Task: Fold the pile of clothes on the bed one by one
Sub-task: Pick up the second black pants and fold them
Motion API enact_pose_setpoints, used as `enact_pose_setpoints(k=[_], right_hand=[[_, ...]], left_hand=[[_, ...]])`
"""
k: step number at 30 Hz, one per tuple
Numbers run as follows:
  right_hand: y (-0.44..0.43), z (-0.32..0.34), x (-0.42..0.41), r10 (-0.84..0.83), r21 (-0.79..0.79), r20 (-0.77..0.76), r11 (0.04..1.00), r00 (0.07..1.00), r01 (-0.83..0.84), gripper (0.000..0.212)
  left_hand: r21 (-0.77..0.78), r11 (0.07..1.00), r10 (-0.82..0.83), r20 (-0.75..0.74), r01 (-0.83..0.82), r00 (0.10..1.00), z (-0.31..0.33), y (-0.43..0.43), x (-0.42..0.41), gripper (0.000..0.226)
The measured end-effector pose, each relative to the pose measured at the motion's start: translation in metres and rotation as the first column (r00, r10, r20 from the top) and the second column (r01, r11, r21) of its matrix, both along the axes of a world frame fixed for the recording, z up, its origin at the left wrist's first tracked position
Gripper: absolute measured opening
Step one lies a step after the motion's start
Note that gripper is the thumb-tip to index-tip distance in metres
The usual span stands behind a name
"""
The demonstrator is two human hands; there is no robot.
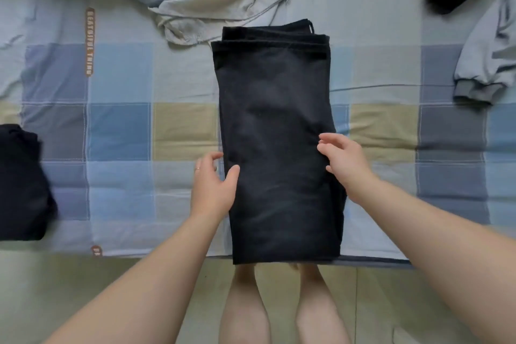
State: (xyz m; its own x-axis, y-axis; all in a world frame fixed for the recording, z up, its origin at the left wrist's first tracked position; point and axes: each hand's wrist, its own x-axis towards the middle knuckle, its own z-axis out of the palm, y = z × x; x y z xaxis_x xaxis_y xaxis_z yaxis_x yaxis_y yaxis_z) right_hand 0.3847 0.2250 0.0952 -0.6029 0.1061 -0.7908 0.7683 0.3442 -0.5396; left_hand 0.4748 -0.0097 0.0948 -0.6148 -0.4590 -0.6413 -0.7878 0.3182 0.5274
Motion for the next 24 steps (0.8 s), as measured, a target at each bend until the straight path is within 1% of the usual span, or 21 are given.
enact_pose_setpoints(k=[2,3,5,7,8,9,10,11,13,14,16,17,19,20,22,24], right_hand=[[0.012,-0.007,0.031,0.06,0.074,0.032,0.995,0.998,-0.062,0.044],[0.017,-0.011,0.046,0.078,0.113,0.053,0.99,0.996,-0.084,0.054],[0.033,-0.027,0.074,0.073,0.154,0.113,0.984,0.991,-0.09,0.084],[0.053,-0.05,0.103,0.022,0.155,0.18,0.987,0.984,-0.05,0.112],[0.058,-0.057,0.114,-0.003,0.144,0.21,0.989,0.978,-0.028,0.12],[0.06,-0.057,0.125,-0.016,0.136,0.244,0.991,0.97,-0.018,0.121],[0.06,-0.056,0.132,-0.012,0.139,0.271,0.99,0.963,-0.027,0.115],[0.061,-0.057,0.138,-0.005,0.131,0.29,0.991,0.957,-0.034,0.105],[0.068,-0.063,0.149,0.024,0.111,0.333,0.992,0.943,-0.064,0.083],[0.071,-0.064,0.152,0.049,0.097,0.366,0.991,0.929,-0.091,0.076],[0.074,-0.06,0.157,0.083,0.049,0.436,0.992,0.896,-0.116,0.065],[0.075,-0.055,0.16,0.079,0.023,0.467,0.995,0.881,-0.102,0.058],[0.074,-0.039,0.165,0.042,-0.024,0.48,0.999,0.876,-0.035,0.041],[0.074,-0.031,0.169,0.015,-0.044,0.477,0.999,0.879,0.007,0.036],[0.075,-0.015,0.179,-0.038,-0.067,0.488,0.994,0.872,0.081,0.034],[0.076,0.005,0.192,-0.067,-0.068,0.523,0.99,0.85,0.12,0.034]], left_hand=[[-0.01,1.0,-0.011,0.089,0.012,0.996,-0.006,0.004,0.035,0.065],[0.011,1.0,-0.009,0.125,0.008,0.992,-0.01,0.006,0.05,0.075],[0.094,0.995,0.019,0.204,-0.039,0.979,-0.019,0.012,0.076,0.09],[0.164,0.981,0.06,0.27,-0.107,0.961,-0.027,0.021,0.098,0.091],[0.188,0.972,0.079,0.291,-0.138,0.954,-0.031,0.025,0.107,0.085],[0.21,0.963,0.097,0.307,-0.167,0.947,-0.035,0.028,0.115,0.076],[0.228,0.955,0.113,0.318,-0.192,0.941,-0.039,0.03,0.12,0.07],[0.24,0.951,0.111,0.33,-0.197,0.937,-0.044,0.031,0.125,0.067],[0.279,0.948,0.045,0.359,-0.153,0.932,-0.047,0.033,0.129,0.057],[0.294,0.947,0.013,0.372,-0.131,0.928,-0.048,0.033,0.132,0.05],[0.291,0.946,0.02,0.382,-0.141,0.924,-0.046,0.036,0.138,0.036],[0.292,0.941,0.045,0.389,-0.169,0.92,-0.043,0.038,0.141,0.029],[0.299,0.929,0.081,0.411,-0.218,0.908,-0.033,0.042,0.145,0.018],[0.298,0.927,0.087,0.42,-0.228,0.903,-0.027,0.044,0.146,0.016],[0.294,0.926,0.08,0.458,-0.236,0.885,-0.013,0.043,0.148,0.019],[0.296,0.924,0.054,0.527,-0.243,0.848,0.007,0.041,0.151,0.028]])
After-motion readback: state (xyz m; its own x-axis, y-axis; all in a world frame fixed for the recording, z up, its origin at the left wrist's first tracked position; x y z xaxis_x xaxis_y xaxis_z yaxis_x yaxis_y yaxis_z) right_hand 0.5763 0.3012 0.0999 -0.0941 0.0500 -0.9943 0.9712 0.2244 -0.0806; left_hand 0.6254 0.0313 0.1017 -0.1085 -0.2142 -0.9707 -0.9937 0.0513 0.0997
